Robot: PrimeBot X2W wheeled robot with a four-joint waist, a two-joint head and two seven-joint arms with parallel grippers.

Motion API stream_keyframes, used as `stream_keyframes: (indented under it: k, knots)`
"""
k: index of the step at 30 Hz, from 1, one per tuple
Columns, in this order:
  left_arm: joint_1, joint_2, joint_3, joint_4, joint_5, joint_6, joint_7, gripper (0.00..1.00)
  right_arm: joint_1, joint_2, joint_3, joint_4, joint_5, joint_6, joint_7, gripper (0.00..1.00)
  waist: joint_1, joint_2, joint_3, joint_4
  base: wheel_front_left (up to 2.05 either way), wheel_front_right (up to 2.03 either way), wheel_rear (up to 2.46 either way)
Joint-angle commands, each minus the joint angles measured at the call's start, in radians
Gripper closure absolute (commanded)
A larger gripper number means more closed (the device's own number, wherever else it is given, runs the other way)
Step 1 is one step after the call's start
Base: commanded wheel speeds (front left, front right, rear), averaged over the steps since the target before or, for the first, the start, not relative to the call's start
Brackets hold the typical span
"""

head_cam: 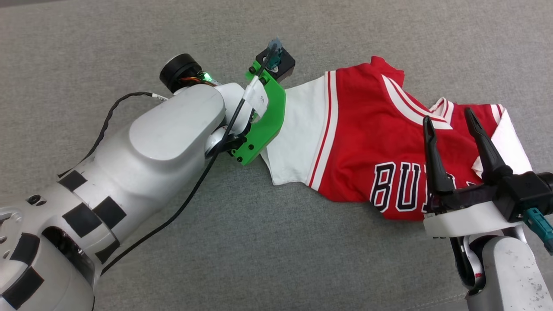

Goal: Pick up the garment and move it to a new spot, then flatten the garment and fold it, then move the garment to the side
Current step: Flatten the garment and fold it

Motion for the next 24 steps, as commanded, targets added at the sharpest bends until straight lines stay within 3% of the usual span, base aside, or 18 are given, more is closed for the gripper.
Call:
stream_keyframes:
  k: [1, 7, 8, 9, 10, 13, 18, 24]
  knots:
    - [-0.017, -0.003, -0.008, 0.014, 0.004, -0.003, -0.001, 0.00, -0.019, 0.001, 0.003, 0.002, 0.010, 0.000, -0.005, 0.00, -0.0001, -0.0001, 0.046, -0.039, 0.00, 0.00, 0.00]
    - [0.038, 0.006, -0.018, -0.005, 0.051, -0.003, 0.060, 0.00, -0.026, 0.001, -0.011, 0.004, 0.018, 0.000, -0.005, 0.00, -0.0001, -0.0001, 0.052, -0.036, 0.00, 0.00, 0.00]
    - [0.046, 0.012, -0.018, -0.011, 0.056, -0.003, 0.064, 0.29, -0.025, 0.001, -0.015, 0.004, 0.017, 0.000, -0.005, 0.00, -0.0001, -0.0001, 0.050, -0.033, 0.00, 0.00, 0.00]
    - [0.051, 0.017, -0.018, -0.013, 0.062, -0.003, 0.066, 0.69, -0.025, 0.001, -0.017, 0.004, 0.016, 0.000, -0.005, 0.00, -0.0001, -0.0001, 0.048, -0.030, 0.00, 0.00, 0.00]
    - [0.060, 0.022, -0.018, -0.018, 0.071, -0.003, 0.076, 1.00, -0.027, 0.001, -0.020, 0.004, 0.015, 0.000, -0.005, 0.00, -0.0001, -0.0001, 0.045, -0.028, 0.00, 0.00, 0.00]
    - [0.078, 0.036, -0.019, -0.039, 0.077, -0.003, 0.085, 1.00, -0.031, 0.002, -0.022, 0.003, 0.013, 0.000, -0.005, 0.00, -0.0001, -0.0001, 0.039, -0.019, 0.00, 0.00, 0.00]
    - [0.065, 0.049, -0.019, -0.068, 0.067, -0.003, 0.013, 1.00, -0.017, 0.002, -0.039, -0.004, 0.006, 0.000, -0.005, 0.00, -0.0001, -0.0001, 0.014, 0.010, 0.00, 0.00, 0.00]
    - [0.040, 0.093, -0.019, -0.115, 0.042, -0.003, -0.166, 1.00, 0.014, 0.002, -0.060, -0.003, 0.003, 0.000, -0.005, 0.00, -0.0001, -0.0001, -0.037, 0.045, 0.00, 0.00, 0.00]
